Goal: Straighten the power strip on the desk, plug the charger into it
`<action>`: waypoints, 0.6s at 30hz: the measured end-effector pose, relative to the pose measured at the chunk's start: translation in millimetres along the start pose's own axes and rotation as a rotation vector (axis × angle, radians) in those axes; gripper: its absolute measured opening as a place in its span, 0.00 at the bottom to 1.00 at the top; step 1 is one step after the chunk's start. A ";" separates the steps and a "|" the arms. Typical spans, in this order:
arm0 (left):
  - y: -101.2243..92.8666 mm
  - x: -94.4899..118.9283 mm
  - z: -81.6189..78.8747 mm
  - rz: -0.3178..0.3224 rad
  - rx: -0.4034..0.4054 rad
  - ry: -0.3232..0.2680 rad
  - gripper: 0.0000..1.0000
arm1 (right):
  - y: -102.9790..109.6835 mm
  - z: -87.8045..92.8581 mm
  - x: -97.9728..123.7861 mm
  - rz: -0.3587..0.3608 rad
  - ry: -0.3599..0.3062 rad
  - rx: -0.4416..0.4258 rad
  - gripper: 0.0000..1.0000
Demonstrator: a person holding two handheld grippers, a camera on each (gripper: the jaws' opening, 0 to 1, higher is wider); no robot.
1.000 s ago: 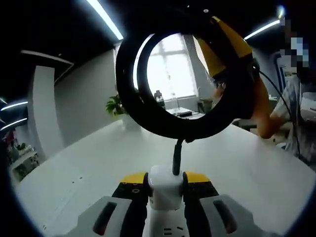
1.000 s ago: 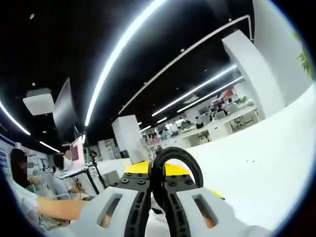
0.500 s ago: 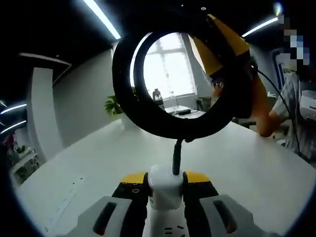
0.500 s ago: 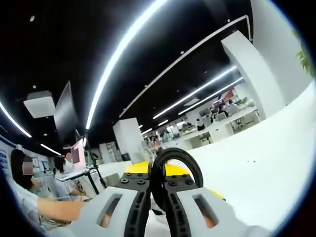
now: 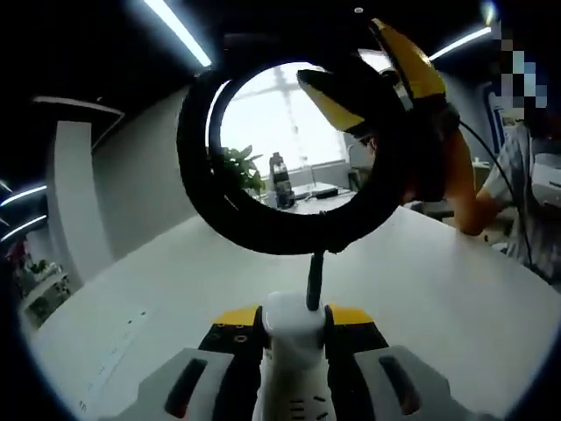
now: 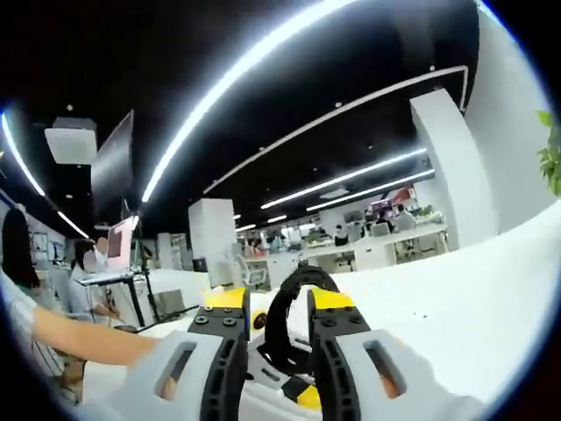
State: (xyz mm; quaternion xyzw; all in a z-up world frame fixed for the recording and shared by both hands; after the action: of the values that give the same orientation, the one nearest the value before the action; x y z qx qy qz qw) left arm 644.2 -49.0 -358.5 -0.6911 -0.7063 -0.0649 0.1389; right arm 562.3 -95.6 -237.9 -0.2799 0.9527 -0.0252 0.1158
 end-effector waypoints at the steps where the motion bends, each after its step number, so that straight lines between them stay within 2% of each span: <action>1: 1.7 0.8 0.4 -0.001 0.019 -0.010 0.26 | -1.1 -0.1 1.0 0.009 0.001 -0.001 0.38; 3: 2.7 0.9 0.3 -0.003 0.026 -0.018 0.26 | -3.3 0.3 3.1 0.023 0.008 -0.002 0.46; 4: 3.1 0.7 0.4 -0.006 0.032 -0.019 0.26 | -4.2 0.6 4.2 0.026 0.009 -0.001 0.47; 5: 5.9 1.9 0.9 -0.009 0.049 -0.023 0.26 | -5.4 1.3 6.8 0.031 0.014 0.002 0.47; 8: 1.5 0.7 0.7 -0.016 0.032 -0.036 0.26 | -10.0 3.5 12.8 0.046 0.013 -0.009 0.47; 12: 3.2 0.0 -0.6 -0.026 0.019 -0.021 0.26 | -13.9 6.3 18.2 0.060 0.015 -0.027 0.47; 14: 4.4 -0.2 -0.3 -0.051 0.010 -0.006 0.27 | -14.7 7.2 19.9 0.063 0.016 -0.031 0.47; 15: 6.1 -1.9 0.3 -0.069 0.015 -0.007 0.30 | -14.1 8.1 20.9 0.062 0.019 -0.030 0.46; 18: 7.7 -6.0 3.7 -0.097 0.000 0.011 0.49 | -13.0 11.3 22.9 0.055 0.030 -0.029 0.45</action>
State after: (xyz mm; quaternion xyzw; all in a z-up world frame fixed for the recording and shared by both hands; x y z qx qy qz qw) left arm 651.5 -53.4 -364.6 -0.6557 -0.7383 -0.0751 0.1394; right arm 553.1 -118.7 -252.1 -0.2550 0.9619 -0.0123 0.0983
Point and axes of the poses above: the point that each gripper's makers call its tool centre point, and the gripper's own axes: x roughly backward along the fingers, y roughly to its left, z roughly out of its underside, the point moved 5 cm from there along x, roughly backward along the fingers, and after that the axes turned 14 degrees about x, right-handed, at the moved point
